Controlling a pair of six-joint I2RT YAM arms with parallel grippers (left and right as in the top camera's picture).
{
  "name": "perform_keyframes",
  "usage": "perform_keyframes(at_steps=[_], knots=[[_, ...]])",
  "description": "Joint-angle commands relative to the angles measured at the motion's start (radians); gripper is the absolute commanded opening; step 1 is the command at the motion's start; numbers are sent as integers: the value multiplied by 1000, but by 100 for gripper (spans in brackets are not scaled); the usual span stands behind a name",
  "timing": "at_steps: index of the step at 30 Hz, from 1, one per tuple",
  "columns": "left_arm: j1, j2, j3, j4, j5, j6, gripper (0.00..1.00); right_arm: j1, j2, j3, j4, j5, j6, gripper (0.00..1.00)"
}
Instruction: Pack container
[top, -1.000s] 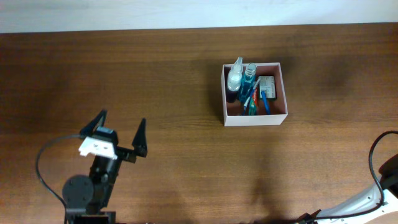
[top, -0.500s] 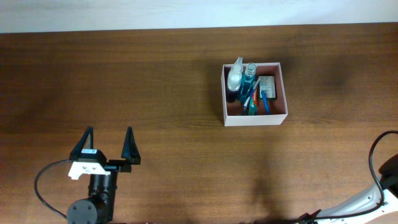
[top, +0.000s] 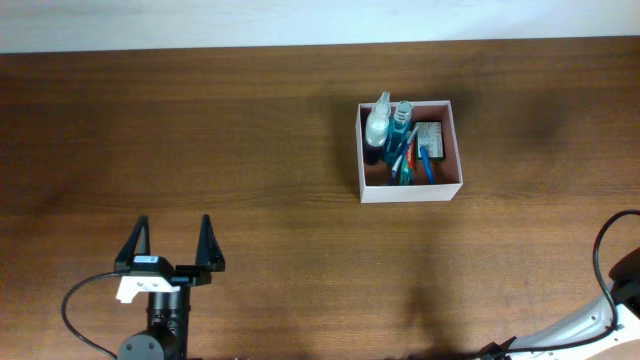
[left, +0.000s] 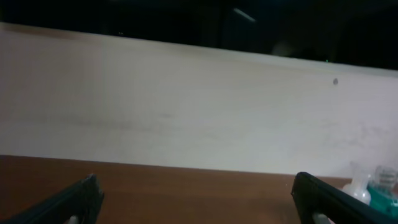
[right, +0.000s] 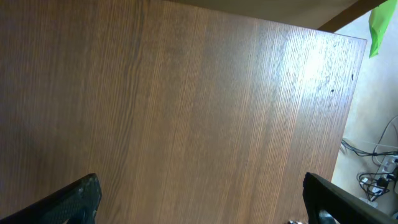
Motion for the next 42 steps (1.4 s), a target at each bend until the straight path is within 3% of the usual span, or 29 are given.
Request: perform_keyframes(at_steps=[1,9,13,24,42], knots=[[5,-10,-17,5,39,91,99,1,-9,-2,-5,13,-4,99],[5,-10,-39,-71,60,113,99,1,-9,-2,-5,13,-4,99],[5,-10,-39,-97,98,184,99,1,-9,-2,-5,13,-4,99],[5,-10,-39,-283,112,183,99,1,-9,-2,-5,13,-4,99],[5,-10,-39,-280,112,183,99,1,-9,-2,-5,13,-4,99]])
